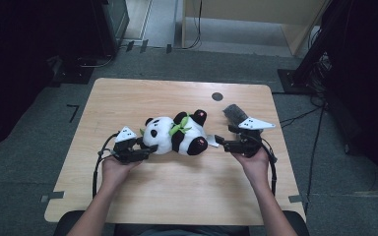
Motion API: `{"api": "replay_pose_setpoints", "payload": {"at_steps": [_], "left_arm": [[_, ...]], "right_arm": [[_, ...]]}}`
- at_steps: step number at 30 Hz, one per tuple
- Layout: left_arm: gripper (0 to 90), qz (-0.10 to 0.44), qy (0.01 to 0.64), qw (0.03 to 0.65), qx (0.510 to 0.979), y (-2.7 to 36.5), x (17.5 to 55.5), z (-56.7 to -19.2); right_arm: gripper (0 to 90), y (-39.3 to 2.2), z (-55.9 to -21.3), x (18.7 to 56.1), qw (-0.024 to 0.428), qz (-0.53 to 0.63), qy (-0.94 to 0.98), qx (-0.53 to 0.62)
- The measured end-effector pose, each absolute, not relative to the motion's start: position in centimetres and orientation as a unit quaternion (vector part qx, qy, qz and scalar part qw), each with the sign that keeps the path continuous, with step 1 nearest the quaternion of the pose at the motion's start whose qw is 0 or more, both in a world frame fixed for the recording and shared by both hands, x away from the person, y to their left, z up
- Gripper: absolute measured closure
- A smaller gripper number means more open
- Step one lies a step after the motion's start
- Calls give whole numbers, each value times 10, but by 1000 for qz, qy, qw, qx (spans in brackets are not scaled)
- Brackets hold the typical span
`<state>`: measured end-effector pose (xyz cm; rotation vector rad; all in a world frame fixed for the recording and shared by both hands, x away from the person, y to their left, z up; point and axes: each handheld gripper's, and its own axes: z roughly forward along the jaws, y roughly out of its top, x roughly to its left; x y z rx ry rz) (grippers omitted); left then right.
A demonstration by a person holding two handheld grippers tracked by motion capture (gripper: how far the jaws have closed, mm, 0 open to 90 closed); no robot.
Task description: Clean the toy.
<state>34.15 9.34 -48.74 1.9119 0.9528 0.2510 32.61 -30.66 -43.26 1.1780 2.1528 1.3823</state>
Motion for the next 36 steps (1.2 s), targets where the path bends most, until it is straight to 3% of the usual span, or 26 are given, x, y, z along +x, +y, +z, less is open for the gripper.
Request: {"api": "replay_pose_setpoints", "payload": {"at_steps": [10, 27, 31, 36], "left_arm": [[384, 104, 389, 473, 784, 92, 342, -487], [398, 90, 401, 481, 774, 94, 345, -486], [394, 75, 414, 487, 765, 94, 346, -485], [386, 63, 428, 493, 755, 91, 347, -483]], "right_arm": [[250, -268, -414, 309, 149, 511, 771, 351], [140, -234, -465, 341, 104, 489, 810, 306], [150, -231, -467, 345, 118, 483, 813, 304], [257, -228, -470, 346, 162, 460, 821, 297]]}}
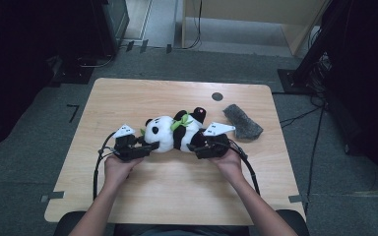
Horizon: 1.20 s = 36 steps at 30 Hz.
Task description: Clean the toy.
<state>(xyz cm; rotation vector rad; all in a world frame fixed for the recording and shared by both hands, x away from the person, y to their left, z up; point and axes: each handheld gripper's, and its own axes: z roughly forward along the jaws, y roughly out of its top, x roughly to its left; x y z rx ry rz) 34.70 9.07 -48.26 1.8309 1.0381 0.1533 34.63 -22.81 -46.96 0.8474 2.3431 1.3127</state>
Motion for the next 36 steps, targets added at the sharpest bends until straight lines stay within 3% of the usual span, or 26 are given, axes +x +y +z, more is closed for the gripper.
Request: {"api": "replay_pose_setpoints", "payload": {"at_steps": [5, 10, 13, 18, 24, 31, 36], "left_arm": [[344, 71, 430, 489, 756, 87, 350, -481], [276, 84, 406, 514, 751, 91, 349, -479], [234, 102, 379, 528, 753, 92, 346, -475], [183, 106, 362, 514, 770, 97, 344, -472], [180, 110, 332, 507, 788, 95, 343, -476], [134, 108, 289, 510, 803, 82, 339, -478], [111, 111, 292, 531, 788, 76, 337, -476]], "right_arm": [[473, -227, -466, 347, 170, 448, 821, 312], [567, -232, -451, 350, 143, 442, 817, 341], [579, -240, -442, 352, 118, 455, 806, 360], [579, -252, -431, 351, 114, 461, 795, 378], [569, -267, -415, 347, 88, 477, 785, 385], [567, -262, -408, 343, 64, 476, 791, 380], [570, -258, -410, 342, 31, 481, 789, 381]]}}
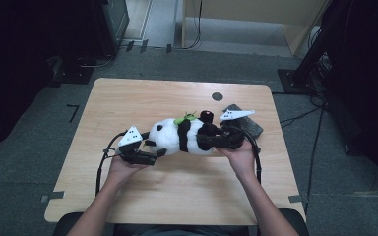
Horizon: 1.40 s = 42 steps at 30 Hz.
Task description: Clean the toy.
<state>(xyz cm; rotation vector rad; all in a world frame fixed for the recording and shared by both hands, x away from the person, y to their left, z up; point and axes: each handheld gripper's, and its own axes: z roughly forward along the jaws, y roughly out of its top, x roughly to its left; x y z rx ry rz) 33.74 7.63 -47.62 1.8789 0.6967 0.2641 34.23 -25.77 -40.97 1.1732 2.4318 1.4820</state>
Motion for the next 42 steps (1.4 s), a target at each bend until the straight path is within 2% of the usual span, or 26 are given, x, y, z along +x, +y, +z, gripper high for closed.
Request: {"api": "replay_pose_setpoints", "payload": {"at_steps": [3, 5, 8, 12, 16, 23, 27, 30, 32, 33, 35, 37, 40, 42], "left_arm": [[175, 107, 299, 536, 782, 77, 337, -477], [294, 113, 314, 529, 780, 77, 336, -475], [471, 95, 338, 518, 780, 81, 337, -472], [546, 75, 343, 523, 777, 86, 337, -463], [565, 60, 347, 529, 773, 92, 340, -457], [562, 87, 363, 520, 768, 105, 340, -445], [559, 61, 364, 533, 761, 104, 340, -440], [554, 35, 365, 542, 756, 101, 340, -436], [553, 9, 368, 548, 752, 98, 340, -435], [553, -5, 372, 549, 749, 97, 340, -435], [552, -26, 384, 548, 742, 96, 341, -436], [552, -26, 387, 545, 744, 95, 341, -437], [522, -6, 388, 535, 751, 92, 341, -440], [447, 33, 372, 524, 765, 88, 340, -441]], "right_arm": [[572, -256, -409, 342, 24, 486, 786, 381], [569, -254, -410, 341, 20, 491, 784, 381], [519, -247, -413, 338, 56, 478, 794, 371], [402, -252, -418, 343, 62, 490, 792, 359], [338, -260, -419, 345, 58, 512, 787, 340], [221, -273, -428, 341, 71, 535, 783, 309], [168, -260, -432, 340, 75, 534, 792, 287], [127, -249, -436, 338, 101, 514, 805, 278], [36, -244, -440, 339, 99, 504, 813, 275], [23, -242, -442, 339, 98, 502, 815, 272], [28, -237, -444, 340, 111, 487, 819, 282], [87, -233, -447, 339, 126, 470, 827, 282], [235, -232, -449, 340, 131, 457, 830, 292], [334, -233, -449, 340, 128, 449, 830, 305]]}}
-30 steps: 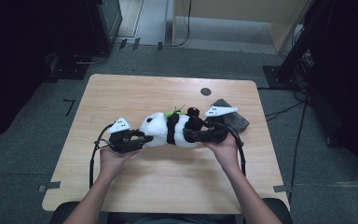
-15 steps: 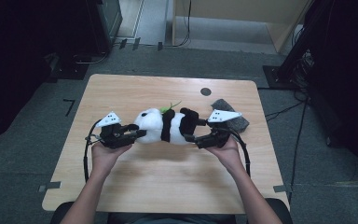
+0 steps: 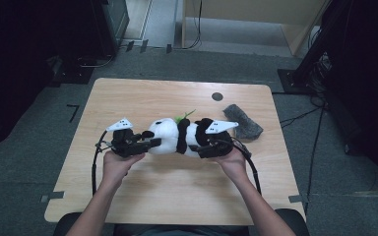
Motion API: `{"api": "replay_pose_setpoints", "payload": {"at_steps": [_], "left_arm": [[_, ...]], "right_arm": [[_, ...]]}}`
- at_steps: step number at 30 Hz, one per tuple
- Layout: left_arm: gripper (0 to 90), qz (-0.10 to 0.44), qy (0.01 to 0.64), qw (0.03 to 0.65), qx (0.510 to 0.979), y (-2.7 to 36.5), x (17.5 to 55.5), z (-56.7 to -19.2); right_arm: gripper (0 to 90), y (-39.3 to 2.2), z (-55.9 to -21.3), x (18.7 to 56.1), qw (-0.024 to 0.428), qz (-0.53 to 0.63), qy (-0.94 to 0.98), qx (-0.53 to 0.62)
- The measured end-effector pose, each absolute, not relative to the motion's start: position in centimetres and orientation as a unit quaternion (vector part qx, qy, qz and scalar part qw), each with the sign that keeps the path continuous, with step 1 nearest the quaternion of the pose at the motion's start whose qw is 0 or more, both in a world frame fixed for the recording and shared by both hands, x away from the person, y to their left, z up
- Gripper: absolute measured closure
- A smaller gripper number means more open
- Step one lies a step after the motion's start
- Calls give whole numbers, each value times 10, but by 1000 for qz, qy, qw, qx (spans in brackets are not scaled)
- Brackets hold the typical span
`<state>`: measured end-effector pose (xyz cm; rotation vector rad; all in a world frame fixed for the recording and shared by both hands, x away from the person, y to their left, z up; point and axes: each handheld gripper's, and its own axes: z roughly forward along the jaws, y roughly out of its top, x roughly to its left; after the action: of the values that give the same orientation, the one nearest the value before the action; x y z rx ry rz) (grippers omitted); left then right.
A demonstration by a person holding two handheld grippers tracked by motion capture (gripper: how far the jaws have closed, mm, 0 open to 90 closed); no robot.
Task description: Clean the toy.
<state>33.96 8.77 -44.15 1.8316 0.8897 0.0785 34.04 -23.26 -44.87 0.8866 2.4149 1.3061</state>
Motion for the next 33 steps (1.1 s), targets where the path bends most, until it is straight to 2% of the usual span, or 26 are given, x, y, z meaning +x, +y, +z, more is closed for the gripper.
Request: {"api": "replay_pose_setpoints", "payload": {"at_steps": [3, 6, 9, 16, 19, 22, 26, 28, 30, 33], "left_arm": [[309, 61, 356, 527, 769, 88, 341, -445], [252, 87, 339, 535, 769, 89, 338, -445], [252, 106, 333, 534, 770, 95, 335, -446], [256, 104, 299, 523, 791, 92, 337, -460], [253, 101, 294, 518, 797, 82, 338, -464], [211, 95, 286, 524, 797, 75, 338, -468], [181, 120, 291, 506, 803, 64, 335, -471], [236, 112, 303, 511, 796, 65, 336, -472], [374, 93, 314, 522, 788, 70, 337, -469], [520, 75, 321, 527, 783, 74, 337, -464]], "right_arm": [[372, -234, -444, 340, 126, 444, 828, 317], [381, -238, -439, 342, 120, 447, 823, 329], [387, -246, -435, 344, 113, 447, 816, 349], [371, -273, -423, 344, 103, 471, 790, 380], [367, -273, -421, 341, 90, 468, 794, 378], [355, -268, -420, 339, 70, 468, 799, 372], [356, -262, -420, 338, 63, 463, 803, 370], [353, -259, -422, 338, 60, 461, 804, 370], [314, -258, -424, 338, 51, 462, 801, 377], [230, -257, -424, 339, 56, 471, 796, 375]]}}
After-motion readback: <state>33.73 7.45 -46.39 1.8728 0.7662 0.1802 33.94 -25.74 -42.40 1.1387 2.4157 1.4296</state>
